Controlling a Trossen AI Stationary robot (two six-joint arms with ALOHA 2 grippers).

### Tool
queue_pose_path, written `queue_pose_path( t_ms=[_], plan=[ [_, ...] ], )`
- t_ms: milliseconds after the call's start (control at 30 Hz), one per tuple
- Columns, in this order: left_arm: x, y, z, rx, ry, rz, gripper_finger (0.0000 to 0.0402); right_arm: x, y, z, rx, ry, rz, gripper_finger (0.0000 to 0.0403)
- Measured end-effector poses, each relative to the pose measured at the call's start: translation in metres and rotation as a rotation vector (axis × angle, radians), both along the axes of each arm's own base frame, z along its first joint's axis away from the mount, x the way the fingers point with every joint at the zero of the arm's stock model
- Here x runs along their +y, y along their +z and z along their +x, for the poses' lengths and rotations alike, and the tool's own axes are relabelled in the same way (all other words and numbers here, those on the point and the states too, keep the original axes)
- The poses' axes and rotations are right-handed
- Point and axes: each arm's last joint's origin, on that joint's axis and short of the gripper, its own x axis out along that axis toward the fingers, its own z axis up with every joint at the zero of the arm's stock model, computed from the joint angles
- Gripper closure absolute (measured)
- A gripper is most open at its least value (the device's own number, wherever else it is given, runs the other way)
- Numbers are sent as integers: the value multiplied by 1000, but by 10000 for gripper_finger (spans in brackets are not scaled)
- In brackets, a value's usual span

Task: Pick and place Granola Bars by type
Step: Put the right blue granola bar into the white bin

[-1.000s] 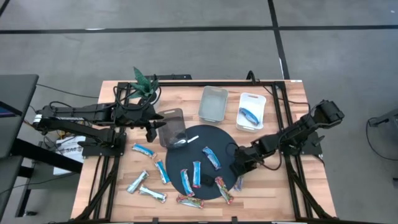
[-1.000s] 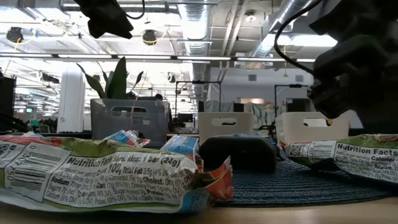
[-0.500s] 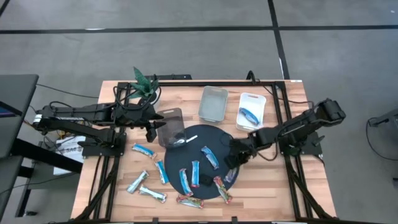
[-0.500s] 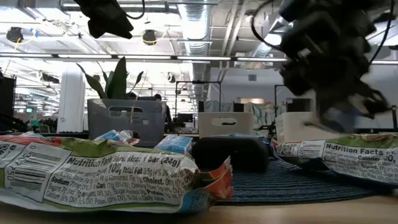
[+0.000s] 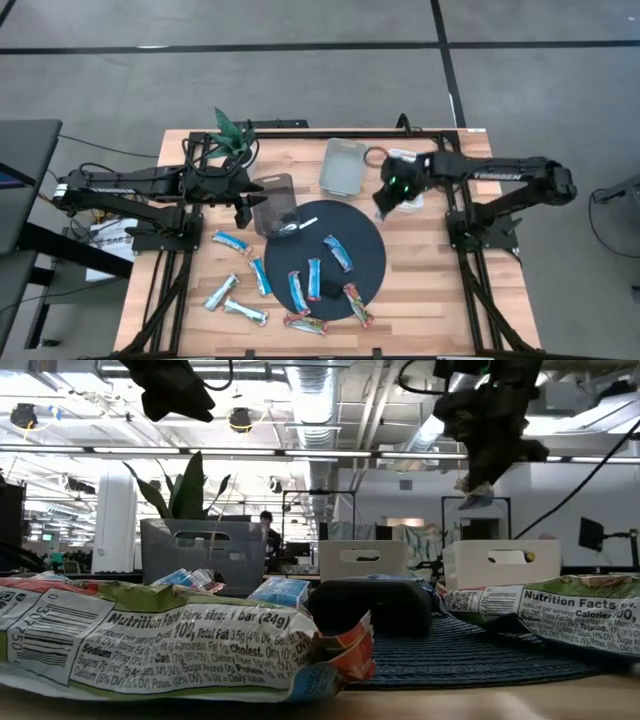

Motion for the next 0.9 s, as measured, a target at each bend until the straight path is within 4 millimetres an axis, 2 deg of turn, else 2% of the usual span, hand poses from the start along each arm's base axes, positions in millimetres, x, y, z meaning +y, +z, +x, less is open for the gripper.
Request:
queue_pose_path(
  t_ms=[133,333,600,733,900],
  plan=[
    [0,0,0,0,1,0,267,-22,3,-13,74,-27,-44,393],
    [0,0,0,0,1,-1,267,-47,-4,-21,188,-36,-79,372],
    [0,0,0,-1,4,-2,267,-65,-9,-26,233,-48,-87,364],
    [1,0,0,-3,32,10,267,-66,-9,-26,232,-23,-95,326],
    [2,0,0,-6,58,13,267,-66,-9,-26,230,-20,-96,254]
  ],
)
